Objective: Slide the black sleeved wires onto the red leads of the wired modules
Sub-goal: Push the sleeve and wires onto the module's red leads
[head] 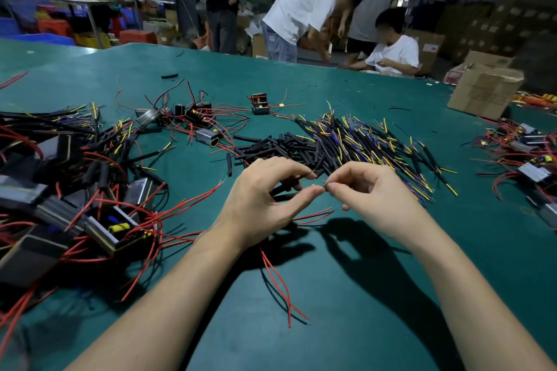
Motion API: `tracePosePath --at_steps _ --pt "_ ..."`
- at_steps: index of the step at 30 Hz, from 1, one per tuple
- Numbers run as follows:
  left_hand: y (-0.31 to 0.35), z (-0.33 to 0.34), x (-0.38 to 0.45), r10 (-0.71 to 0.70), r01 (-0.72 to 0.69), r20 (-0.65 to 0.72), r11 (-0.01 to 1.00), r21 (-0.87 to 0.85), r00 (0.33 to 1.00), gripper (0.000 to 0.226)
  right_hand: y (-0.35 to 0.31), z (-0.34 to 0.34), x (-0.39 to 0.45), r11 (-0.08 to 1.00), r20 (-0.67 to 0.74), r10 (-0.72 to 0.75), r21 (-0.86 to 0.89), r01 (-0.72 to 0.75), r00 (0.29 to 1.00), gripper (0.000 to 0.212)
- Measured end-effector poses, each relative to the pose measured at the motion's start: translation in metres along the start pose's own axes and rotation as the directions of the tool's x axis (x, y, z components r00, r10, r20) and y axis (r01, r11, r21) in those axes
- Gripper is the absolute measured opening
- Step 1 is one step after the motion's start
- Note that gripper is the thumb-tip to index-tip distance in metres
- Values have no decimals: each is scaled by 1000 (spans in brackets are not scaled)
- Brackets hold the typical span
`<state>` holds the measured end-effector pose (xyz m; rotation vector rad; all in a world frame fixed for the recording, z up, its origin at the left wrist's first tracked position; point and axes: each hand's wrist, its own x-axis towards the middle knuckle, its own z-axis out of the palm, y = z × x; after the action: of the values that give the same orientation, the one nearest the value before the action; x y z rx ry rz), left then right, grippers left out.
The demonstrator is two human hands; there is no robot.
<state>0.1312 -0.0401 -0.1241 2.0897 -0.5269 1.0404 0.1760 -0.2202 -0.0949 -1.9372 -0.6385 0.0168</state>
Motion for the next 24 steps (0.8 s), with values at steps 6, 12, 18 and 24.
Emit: tracePosePath --at_steps 6,12,18,24 --pt "-2 -2 1 15 -18 122 1000 26 992 17 -2 -1 -2 998 -55 28 -52 -31 998 10" --pt "-7 -1 1 -80 78 94 996 33 992 7 -13 -19 -6 994 98 82 -84 -74 992 10" --pt "-1 -2 1 -82 53 201 988 143 976 16 -18 -3 -8 999 181 5 42 -12 984 10" --pt "3 -1 1 -104 74 209 987 146 972 23 -11 1 -4 992 19 29 125 -31 999 7"
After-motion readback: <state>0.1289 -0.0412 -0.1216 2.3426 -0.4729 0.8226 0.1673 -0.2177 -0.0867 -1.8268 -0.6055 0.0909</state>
